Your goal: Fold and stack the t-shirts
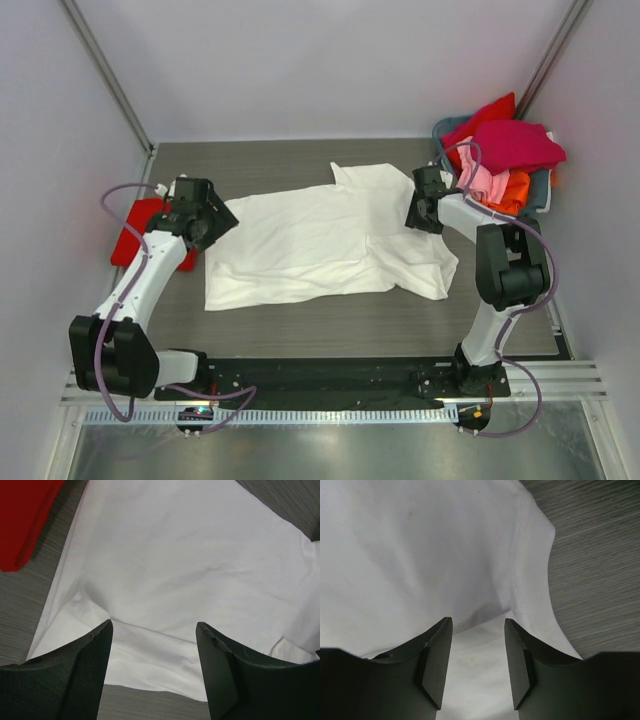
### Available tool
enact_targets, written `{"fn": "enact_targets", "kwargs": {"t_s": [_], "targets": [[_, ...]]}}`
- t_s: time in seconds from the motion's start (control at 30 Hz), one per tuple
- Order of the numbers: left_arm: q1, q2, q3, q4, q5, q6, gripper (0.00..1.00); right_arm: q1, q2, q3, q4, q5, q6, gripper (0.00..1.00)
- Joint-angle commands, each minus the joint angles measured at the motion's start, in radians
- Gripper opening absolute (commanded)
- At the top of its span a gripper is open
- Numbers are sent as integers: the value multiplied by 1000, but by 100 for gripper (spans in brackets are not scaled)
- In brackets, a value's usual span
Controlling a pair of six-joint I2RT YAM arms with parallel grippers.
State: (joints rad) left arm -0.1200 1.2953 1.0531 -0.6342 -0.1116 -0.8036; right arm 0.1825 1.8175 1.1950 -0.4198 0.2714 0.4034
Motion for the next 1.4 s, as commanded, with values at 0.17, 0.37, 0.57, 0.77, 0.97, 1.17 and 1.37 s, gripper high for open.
{"fn": "enact_targets", "kwargs": {"t_s": [0.17, 0.37, 0.57, 0.77, 0.97, 1.17, 1.37], "targets": [[-170, 100, 97, 37, 38, -19, 65, -28, 37, 38, 16, 29, 14, 50], [-233, 148, 119, 39, 6, -37, 64, -43, 28, 15, 13, 29, 21, 49], [-245, 147, 120, 41, -6, -39, 63, -49, 5, -9, 12, 8, 23, 37], [-245, 137, 111, 36, -17, -36, 63, -52, -17, -8, 12, 12, 25, 14], [-247, 145, 110, 36, -16, -36, 62, -49, -29, 11, -11, 64, 11, 1], [-260, 176, 125, 37, -10, -39, 61, -40, -31, 34, -23, 91, 0, 1], [-293, 228, 153, 53, 0, -49, 61, -17, -6, 81, -31, 104, -8, 1]]}}
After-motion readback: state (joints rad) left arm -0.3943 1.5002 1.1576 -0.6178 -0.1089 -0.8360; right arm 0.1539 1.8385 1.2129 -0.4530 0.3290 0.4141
